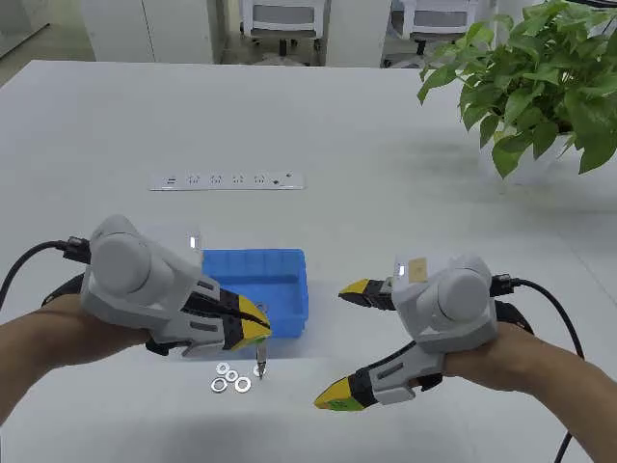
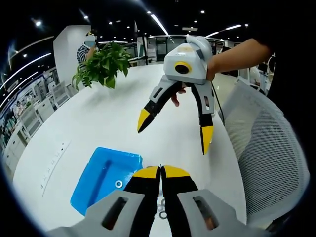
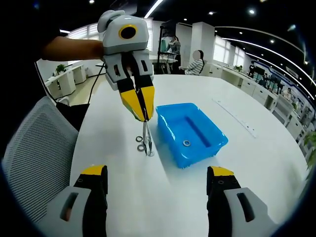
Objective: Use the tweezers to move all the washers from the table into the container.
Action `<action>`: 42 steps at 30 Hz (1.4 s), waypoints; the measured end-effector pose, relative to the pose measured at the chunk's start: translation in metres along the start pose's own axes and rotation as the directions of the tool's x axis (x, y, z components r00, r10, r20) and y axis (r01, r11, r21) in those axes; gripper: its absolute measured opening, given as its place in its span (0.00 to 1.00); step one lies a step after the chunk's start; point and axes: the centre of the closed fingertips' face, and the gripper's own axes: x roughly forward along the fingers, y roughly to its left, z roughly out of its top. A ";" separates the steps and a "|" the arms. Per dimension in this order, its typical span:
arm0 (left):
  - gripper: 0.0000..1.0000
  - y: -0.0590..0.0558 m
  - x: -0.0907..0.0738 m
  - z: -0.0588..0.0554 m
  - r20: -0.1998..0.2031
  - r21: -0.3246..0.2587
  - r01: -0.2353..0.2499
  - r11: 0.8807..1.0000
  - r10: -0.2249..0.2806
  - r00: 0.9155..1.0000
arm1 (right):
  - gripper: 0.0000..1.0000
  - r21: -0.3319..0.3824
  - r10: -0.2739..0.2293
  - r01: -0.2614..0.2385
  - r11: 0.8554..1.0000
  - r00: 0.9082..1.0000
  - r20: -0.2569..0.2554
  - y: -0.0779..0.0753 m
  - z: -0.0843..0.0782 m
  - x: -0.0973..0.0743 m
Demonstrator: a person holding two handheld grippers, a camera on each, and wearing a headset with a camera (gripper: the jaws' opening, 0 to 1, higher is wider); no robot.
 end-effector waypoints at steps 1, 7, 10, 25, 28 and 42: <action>0.05 0.000 0.000 0.000 0.003 0.000 -0.002 1.000 0.002 1.000 | 0.84 0.000 0.001 -0.001 1.000 1.000 0.000 0.001 0.000 0.000; 0.05 0.000 0.000 0.000 0.013 -0.005 0.006 1.000 -0.006 1.000 | 0.83 -0.011 0.012 -0.012 1.000 1.000 0.004 0.004 0.005 0.005; 0.05 -0.001 0.000 0.000 0.018 -0.004 0.010 1.000 -0.010 1.000 | 0.81 -0.018 0.025 -0.025 1.000 1.000 0.006 0.005 0.009 0.009; 0.05 -0.003 0.003 -0.003 0.019 0.021 0.047 0.999 -0.047 0.999 | 0.59 -0.115 0.095 -0.093 0.989 0.995 0.011 0.012 0.027 0.036; 0.05 -0.002 0.004 -0.004 0.019 0.025 0.049 0.999 -0.049 0.999 | 0.53 -0.143 0.112 -0.111 0.984 0.994 0.001 0.015 0.028 0.041; 0.05 -0.001 0.006 -0.006 0.018 0.034 0.058 0.998 -0.059 0.998 | 0.34 -0.201 0.152 -0.155 0.967 0.988 -0.031 0.021 0.030 0.057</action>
